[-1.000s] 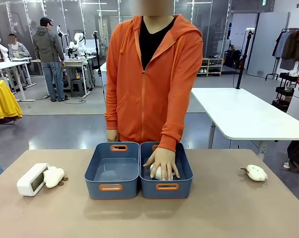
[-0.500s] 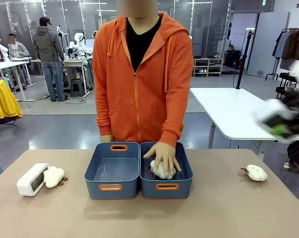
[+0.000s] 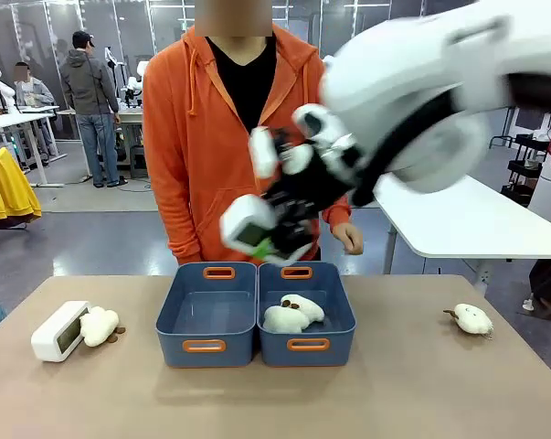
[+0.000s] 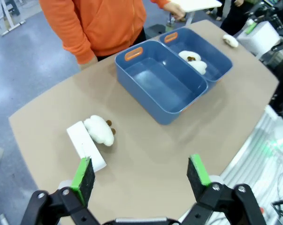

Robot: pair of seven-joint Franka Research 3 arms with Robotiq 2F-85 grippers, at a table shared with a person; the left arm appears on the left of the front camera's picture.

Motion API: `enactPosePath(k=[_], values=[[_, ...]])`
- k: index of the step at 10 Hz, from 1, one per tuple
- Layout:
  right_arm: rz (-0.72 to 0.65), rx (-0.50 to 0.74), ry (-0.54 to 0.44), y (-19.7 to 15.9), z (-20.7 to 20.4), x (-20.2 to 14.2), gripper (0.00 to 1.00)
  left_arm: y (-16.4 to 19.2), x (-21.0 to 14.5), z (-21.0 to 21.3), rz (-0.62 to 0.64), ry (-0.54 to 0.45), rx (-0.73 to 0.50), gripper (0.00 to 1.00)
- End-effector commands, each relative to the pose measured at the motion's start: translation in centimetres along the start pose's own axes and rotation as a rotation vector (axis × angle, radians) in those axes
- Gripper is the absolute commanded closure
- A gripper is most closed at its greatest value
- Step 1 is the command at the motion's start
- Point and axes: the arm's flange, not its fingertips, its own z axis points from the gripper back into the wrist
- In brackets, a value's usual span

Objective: Sort the digital clocks into the basket.
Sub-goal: Pick up the Digital clock from the table and place it into the empty Plastic storage basket.

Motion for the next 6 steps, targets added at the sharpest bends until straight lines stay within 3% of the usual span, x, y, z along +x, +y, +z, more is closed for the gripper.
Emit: enactPosePath(k=[1,6], values=[[-0.036,0.024,0.033,-3.8,-4.7,0.7,0.97,0.1,0.0,0.1,-0.012,0.004,-0.006,0.0],[-0.068,0.005,0.144,-4.3,-19.1,0.0,0.97,0.1,0.0,0.1,-0.012,0.004,-0.006,0.0]])
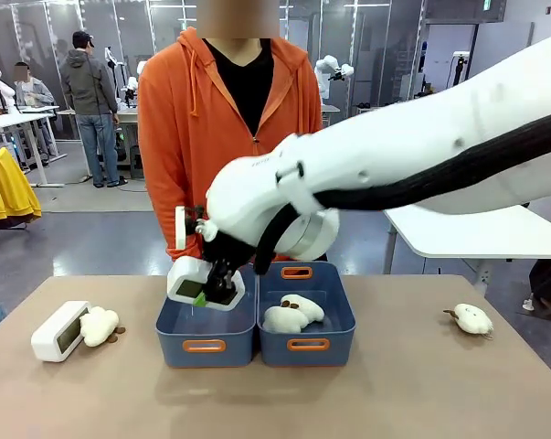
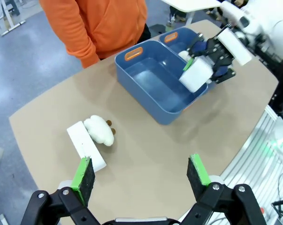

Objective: Sort the digital clocks into the basket.
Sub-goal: Pick up the Digital clock from the table and place it into the empty Plastic storage basket.

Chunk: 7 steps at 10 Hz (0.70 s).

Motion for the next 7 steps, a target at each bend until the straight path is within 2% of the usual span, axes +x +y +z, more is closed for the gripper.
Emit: enactPosePath(k=[1,4,5,7], values=[[-0.036,-0.022,0.051,-1.5,-2.9,0.7,0.97,0.1,0.0,0.1,-0.012,0.004,-0.006,0.0],[-0.076,0.0,0.093,-2.2,-6.5,-2.0,0.97,0.1,0.0,0.1,-0.012,0.004,-0.006,0.0],[-0.098,0.011,0.095,-2.4,-7.0,-2.5,0.41,0.1,0.0,0.1,-0.012,0.004,-0.006,0.0],[-0.076,0.025,0.105,-2.1,-7.0,-2.5,0.23,0.1,0.0,0.1,-0.012,0.004,-0.006,0.0]])
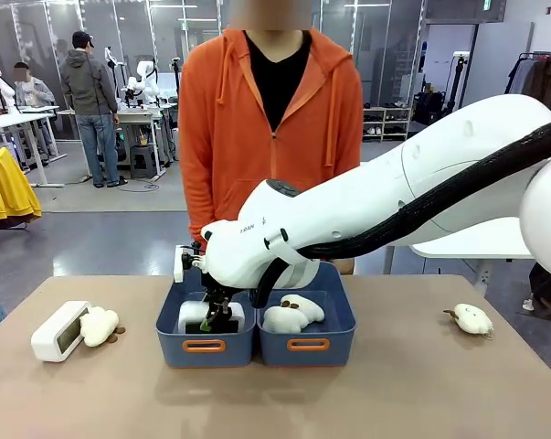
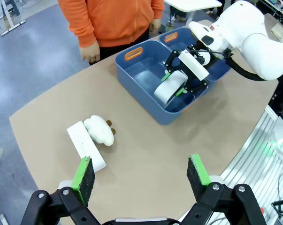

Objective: Sort the digital clocks into the basket.
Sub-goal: Pick up the Digital clock from the table and place it into the empty Plastic storage basket.

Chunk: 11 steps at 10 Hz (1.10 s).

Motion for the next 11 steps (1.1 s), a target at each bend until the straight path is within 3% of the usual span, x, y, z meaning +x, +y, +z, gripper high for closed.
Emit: enactPosePath(k=[1,3,4,5,11], values=[[-0.008,0.008,0.004,0.2,0.7,1.0,0.12,0.1,0.0,0.1,-0.012,0.003,-0.006,0.0],[-0.02,-0.005,-0.01,0.7,2.2,0.4,0.0,0.1,0.0,0.1,-0.012,0.003,-0.006,0.0],[0.014,-0.016,0.028,2.2,4.2,-1.1,0.03,0.1,0.0,0.1,-0.012,0.003,-0.006,0.0],[0.009,-0.004,-0.012,0.1,0.8,0.8,0.03,0.1,0.0,0.1,-0.012,0.003,-0.006,0.0],[0.009,-0.004,-0.012,0.1,0.8,0.8,0.03,0.1,0.0,0.1,-0.012,0.003,-0.006,0.0]])
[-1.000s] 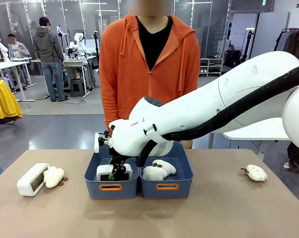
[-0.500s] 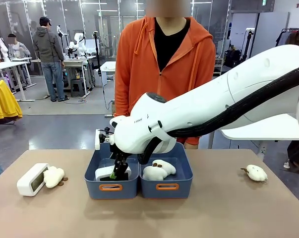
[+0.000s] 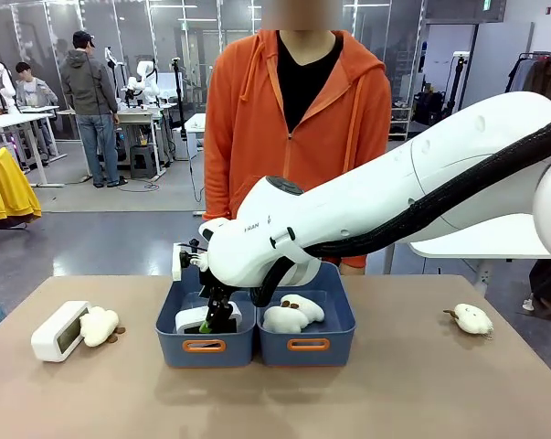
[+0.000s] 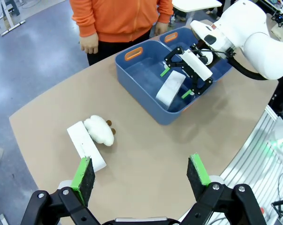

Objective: Sort the digital clocks into the basket.
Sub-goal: Pick up the Digital clock from the table and place it into the empty Plastic storage basket.

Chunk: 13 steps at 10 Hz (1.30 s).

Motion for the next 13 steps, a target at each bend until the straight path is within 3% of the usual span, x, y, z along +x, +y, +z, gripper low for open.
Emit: enactPosePath(k=[1,3,4,5,7,9,11,12,13], values=[[-0.011,-0.008,-0.001,-0.2,0.2,0.3,0.03,0.1,0.0,0.1,-0.012,0.003,-0.006,0.0],[0.002,-0.001,0.0,0.0,0.0,0.0,0.03,0.1,0.0,0.1,-0.012,0.003,-0.006,0.0],[-0.075,-0.044,-0.187,1.0,6.2,-2.4,0.03,0.1,0.0,0.1,-0.012,0.003,-0.006,0.0],[-0.139,-0.039,-0.286,2.0,11.5,-5.4,0.03,0.1,0.0,0.1,-0.012,0.003,-0.006,0.0],[-0.248,-0.046,-0.368,3.5,18.2,-9.6,0.03,0.1,0.0,0.1,-0.012,0.003,-0.006,0.0],[-0.373,-0.045,-0.395,4.7,22.4,-13.4,0.03,0.1,0.0,0.1,-0.012,0.003,-0.006,0.0],[-0.499,-0.109,-0.439,8.1,26.9,-17.5,0.03,0.1,0.0,0.1,-0.012,0.003,-0.006,0.0],[-0.61,-0.12,-0.514,10.7,28.8,-20.5,0.03,0.1,0.0,0.1,-0.012,0.003,-0.006,0.0],[-0.692,-0.137,-0.518,12.5,31.2,-23.8,0.03,0.1,0.0,0.1,-0.012,0.003,-0.006,0.0]])
